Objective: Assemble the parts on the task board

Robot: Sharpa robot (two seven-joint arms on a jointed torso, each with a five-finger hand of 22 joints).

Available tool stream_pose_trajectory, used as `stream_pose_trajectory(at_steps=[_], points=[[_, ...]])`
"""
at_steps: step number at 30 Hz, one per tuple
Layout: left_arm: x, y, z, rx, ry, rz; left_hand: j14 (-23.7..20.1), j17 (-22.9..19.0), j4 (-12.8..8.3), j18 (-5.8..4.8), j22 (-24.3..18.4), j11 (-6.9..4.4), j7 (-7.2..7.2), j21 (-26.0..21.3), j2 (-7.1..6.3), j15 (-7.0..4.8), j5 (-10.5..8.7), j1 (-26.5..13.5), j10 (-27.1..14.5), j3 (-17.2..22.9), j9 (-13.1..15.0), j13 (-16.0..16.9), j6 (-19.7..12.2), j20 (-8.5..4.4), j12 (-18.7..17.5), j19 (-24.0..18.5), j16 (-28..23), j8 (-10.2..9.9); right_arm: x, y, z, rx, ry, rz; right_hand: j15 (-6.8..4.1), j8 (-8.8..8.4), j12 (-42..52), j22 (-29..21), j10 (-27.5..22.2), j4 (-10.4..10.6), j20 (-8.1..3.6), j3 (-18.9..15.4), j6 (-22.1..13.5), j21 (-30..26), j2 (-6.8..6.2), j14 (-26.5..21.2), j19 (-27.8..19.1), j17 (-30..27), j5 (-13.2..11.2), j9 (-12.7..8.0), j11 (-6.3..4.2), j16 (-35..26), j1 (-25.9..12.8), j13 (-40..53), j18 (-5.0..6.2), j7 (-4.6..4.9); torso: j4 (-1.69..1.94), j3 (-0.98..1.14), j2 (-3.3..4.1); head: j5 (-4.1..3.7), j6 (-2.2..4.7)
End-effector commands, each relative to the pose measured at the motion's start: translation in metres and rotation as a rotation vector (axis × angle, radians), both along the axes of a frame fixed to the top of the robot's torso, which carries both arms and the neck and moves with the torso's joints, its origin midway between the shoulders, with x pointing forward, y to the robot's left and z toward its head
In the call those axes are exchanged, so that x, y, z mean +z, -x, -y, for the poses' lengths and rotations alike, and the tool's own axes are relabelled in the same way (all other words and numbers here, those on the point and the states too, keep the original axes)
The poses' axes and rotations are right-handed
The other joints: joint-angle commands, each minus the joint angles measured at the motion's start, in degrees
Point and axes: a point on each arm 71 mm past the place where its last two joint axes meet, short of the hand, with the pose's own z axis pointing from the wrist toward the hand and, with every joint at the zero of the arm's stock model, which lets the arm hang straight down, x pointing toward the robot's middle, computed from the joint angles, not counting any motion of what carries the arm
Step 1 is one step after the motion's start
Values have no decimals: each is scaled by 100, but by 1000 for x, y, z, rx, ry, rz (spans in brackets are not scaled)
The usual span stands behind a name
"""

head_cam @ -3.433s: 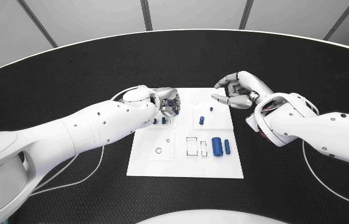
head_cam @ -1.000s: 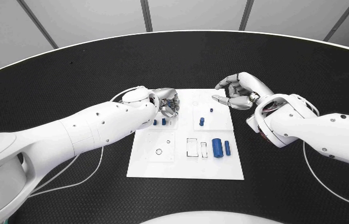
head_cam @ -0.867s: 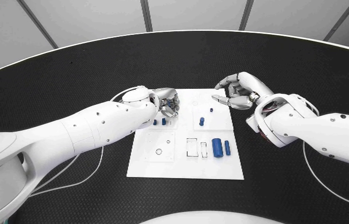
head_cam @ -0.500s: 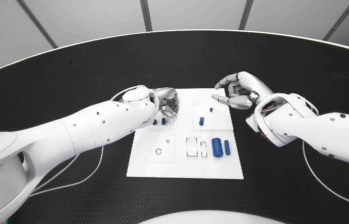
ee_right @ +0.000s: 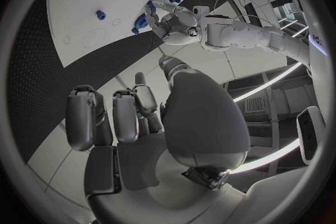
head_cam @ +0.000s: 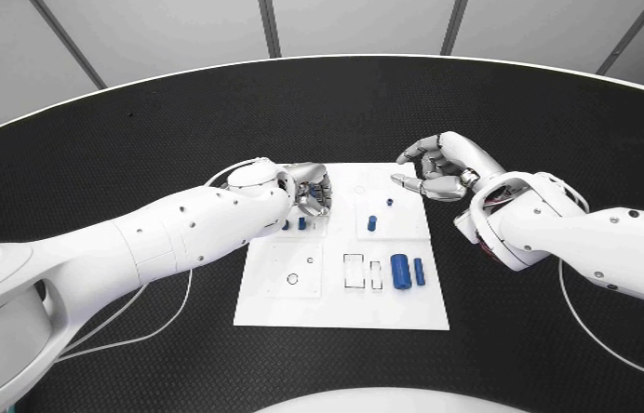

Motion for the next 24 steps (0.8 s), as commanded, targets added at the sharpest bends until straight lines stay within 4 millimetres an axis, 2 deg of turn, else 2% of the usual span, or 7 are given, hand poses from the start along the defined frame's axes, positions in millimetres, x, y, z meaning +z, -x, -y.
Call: stream_pose_trajectory(at_steps=[1,7,24], points=[[0,0,0,1,-2,-1,4,-15,-35,-114,7,6,-2,24,77,-63,-38,78,59,90,14,-11,56,-52,-37,-4,14,35,0,0,0,0,0,0,-42,22,30,952,36,9,-36,34,18,4,6,253,121,65,20,-7,-10,-9,18,5,27,-18,2,-2,-1,-6,0],[0,0,1,-3,5,4,6,-22,-152,-117,19,15,21,33,82,-61,-29,200,94,214,24,-14,64,-59,-91,-1,12,19,0,0,0,0,0,0,-42,22,30,952,36,9,-36,34,18,4,6,253,121,65,20,-7,-10,-9,18,5,27,-18,0,-4,-1,-4,-5],[4,1,0,-6,37,37,7,-24,-248,-123,48,25,41,53,55,-54,-29,257,141,293,30,-10,83,-55,-131,11,13,5,0,0,1,-1,-1,2,-44,26,36,952,42,10,-39,40,24,3,2,255,123,65,27,-8,-12,-12,15,8,27,-19,4,-8,-6,1,7]])
